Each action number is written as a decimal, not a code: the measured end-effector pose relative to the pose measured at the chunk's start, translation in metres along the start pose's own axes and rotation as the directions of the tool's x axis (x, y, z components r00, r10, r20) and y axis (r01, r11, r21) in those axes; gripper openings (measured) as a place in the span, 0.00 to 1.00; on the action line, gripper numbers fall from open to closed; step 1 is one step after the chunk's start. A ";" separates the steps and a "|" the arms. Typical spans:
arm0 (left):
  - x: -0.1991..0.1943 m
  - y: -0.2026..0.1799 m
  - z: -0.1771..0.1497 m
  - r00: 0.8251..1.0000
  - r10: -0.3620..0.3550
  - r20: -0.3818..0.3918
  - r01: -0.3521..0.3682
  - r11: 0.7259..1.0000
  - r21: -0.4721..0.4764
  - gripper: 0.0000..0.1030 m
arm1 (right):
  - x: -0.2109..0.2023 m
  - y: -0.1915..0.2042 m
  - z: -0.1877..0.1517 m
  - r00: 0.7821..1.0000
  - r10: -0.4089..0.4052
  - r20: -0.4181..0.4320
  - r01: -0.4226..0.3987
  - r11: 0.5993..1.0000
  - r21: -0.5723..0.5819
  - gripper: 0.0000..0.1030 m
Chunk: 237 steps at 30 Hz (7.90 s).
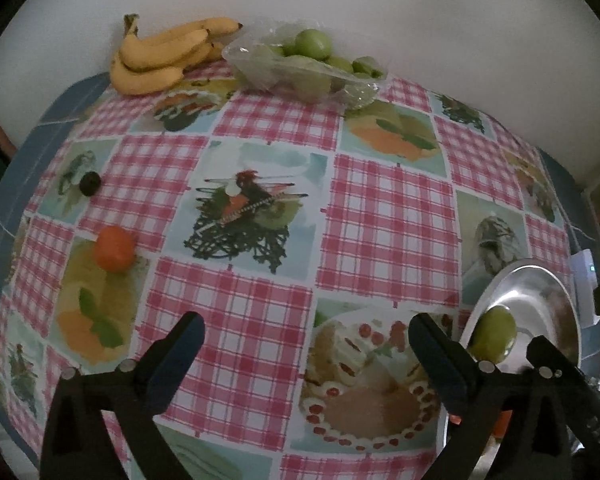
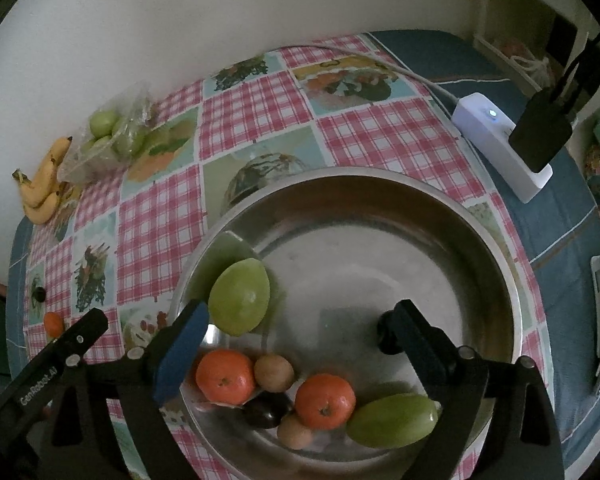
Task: Organize fruits
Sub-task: 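Move both grippers from the bowl toward the loose orange and plum, then grasp the orange with the right gripper while the left gripper grasps the dark plum, then carry the orange and dark plum over the steel bowl, then open both grippers to drop the orange and plum into the bowl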
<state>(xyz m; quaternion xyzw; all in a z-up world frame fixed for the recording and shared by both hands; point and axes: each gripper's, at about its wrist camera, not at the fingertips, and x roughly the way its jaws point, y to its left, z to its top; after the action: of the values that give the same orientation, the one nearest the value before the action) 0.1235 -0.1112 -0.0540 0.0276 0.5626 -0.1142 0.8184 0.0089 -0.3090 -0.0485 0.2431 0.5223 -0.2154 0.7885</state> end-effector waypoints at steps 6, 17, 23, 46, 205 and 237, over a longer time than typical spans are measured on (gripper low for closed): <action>-0.002 0.008 0.001 1.000 0.027 0.016 -0.027 0.999 -0.024 1.00 | 0.004 0.003 -0.001 1.000 -0.024 -0.008 0.023 0.999 -0.022 1.00; -0.020 0.018 0.015 0.998 0.012 0.055 -0.015 0.998 0.061 1.00 | 0.002 0.027 -0.006 0.997 0.073 -0.033 -0.075 0.995 -0.060 1.00; -0.026 0.030 0.022 0.994 0.077 0.079 -0.088 0.986 0.144 1.00 | -0.005 0.050 -0.012 0.993 0.112 -0.024 -0.114 0.989 -0.097 1.00; -0.023 0.102 0.026 0.985 0.158 0.063 -0.162 0.984 0.074 1.00 | 0.000 0.138 -0.036 0.984 0.168 -0.060 -0.178 0.950 -0.255 1.00; -0.038 -0.032 0.002 0.970 -0.242 -0.010 0.242 0.966 0.096 0.27 | -0.033 -0.019 0.019 0.998 0.064 0.006 -0.064 0.992 0.110 0.36; -0.026 -0.131 -0.042 0.951 -0.299 -0.074 0.306 0.885 0.351 0.27 | -0.013 -0.053 0.014 0.997 0.075 -0.037 -0.067 0.982 0.178 0.36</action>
<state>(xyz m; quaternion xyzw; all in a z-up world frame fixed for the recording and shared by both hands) 0.0479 -0.2270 -0.0348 0.0892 0.5371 -0.3405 0.7666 -0.0170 -0.3583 -0.0395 0.3351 0.5093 -0.2272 0.7594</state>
